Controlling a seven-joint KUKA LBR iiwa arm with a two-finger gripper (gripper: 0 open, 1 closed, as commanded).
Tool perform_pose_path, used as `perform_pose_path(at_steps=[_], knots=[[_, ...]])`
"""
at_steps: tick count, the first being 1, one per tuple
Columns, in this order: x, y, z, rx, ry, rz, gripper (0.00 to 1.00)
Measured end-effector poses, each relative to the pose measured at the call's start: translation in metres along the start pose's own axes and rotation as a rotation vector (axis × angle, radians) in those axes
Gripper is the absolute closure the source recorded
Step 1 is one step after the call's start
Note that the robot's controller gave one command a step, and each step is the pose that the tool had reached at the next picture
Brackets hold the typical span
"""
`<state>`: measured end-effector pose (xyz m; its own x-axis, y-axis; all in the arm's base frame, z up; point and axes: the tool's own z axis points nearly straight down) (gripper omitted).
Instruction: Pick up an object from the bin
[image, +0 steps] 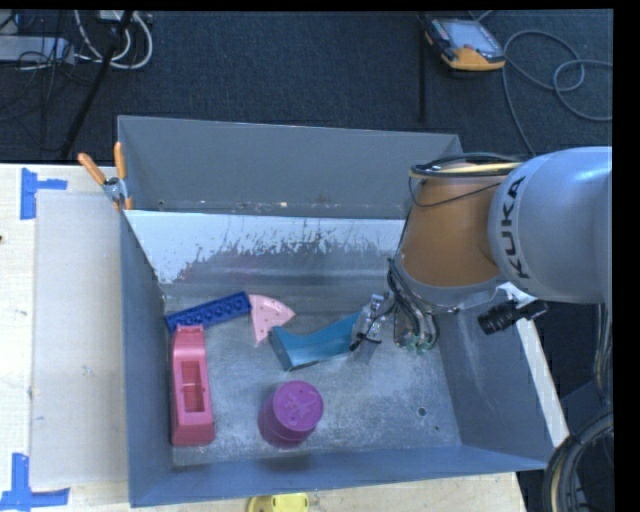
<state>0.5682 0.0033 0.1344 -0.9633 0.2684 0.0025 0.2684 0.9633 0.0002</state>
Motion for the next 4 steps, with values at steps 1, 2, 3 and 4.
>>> perform_pose_path(at_steps=[1,2,3,4], knots=[[0.000,0.000,0.000,0.000,0.000,0.000,1.00],[-0.008,-0.010,-0.005,0.000,-0.001,-0.036,1.00],[0.071,0.004,0.010,0.001,0.002,0.019,0.00],[0.071,0.003,0.010,0.001,0.002,0.020,0.00]])
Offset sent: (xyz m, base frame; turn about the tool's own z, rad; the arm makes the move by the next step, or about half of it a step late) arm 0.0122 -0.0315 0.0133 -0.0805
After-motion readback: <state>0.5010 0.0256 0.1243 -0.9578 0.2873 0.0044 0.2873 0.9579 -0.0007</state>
